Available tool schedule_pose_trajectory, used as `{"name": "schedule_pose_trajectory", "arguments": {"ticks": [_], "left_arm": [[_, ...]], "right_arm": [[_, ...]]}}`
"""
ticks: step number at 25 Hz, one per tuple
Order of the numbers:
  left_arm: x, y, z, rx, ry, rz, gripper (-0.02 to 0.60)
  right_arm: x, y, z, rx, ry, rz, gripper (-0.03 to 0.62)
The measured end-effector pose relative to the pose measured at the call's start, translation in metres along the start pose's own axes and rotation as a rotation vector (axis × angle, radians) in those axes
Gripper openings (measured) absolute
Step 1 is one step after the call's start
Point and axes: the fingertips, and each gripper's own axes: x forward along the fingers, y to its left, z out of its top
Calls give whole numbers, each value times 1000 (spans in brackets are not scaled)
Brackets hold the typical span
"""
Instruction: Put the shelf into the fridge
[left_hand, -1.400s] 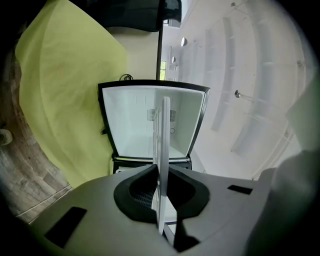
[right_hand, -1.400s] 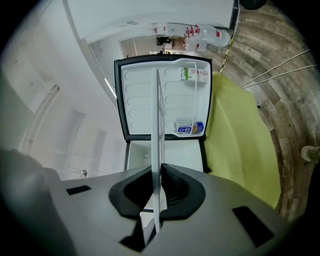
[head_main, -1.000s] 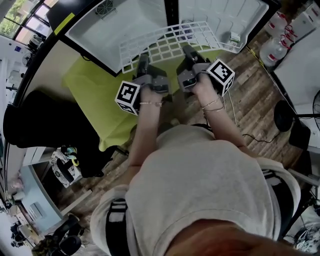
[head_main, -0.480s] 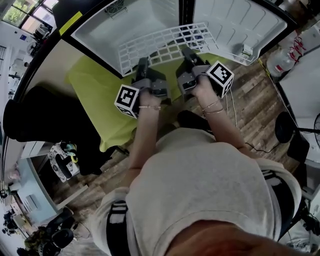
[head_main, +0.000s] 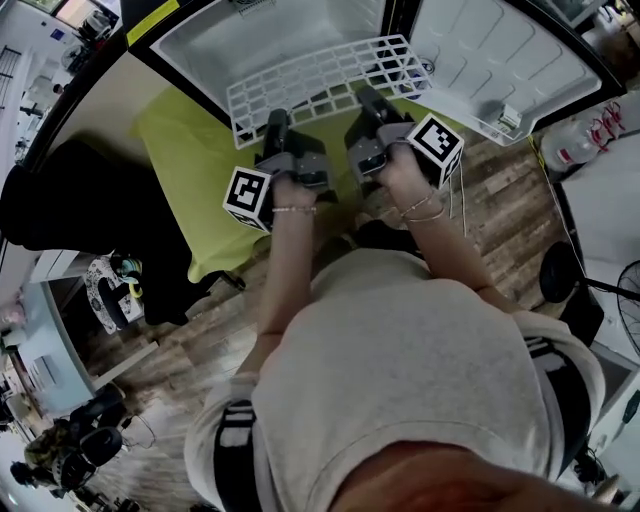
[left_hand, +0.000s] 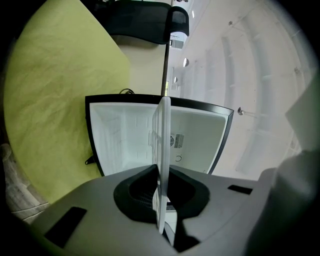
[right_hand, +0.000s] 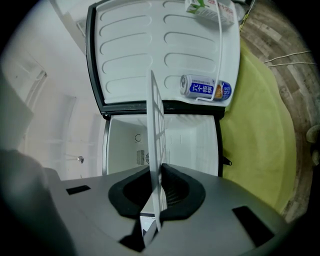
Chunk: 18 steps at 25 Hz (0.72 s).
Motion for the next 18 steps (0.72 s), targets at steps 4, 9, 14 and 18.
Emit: {"name": "schedule_pose_trajectory", "arguments": {"ticks": [4, 9, 14, 18], "left_arm": [[0, 2, 4, -6, -24, 6, 25], [4, 4, 8, -6, -54, 12, 25], [5, 7, 11, -11, -82, 20, 25], [9, 11, 13, -18, -97, 27, 26]], "right_arm": [[6, -1, -2, 4, 29, -3, 40], [18, -3, -3, 6, 57, -11, 40], [24, -6, -4, 8, 80, -20, 41], [32, -8, -2, 5, 98, -31, 41]]}}
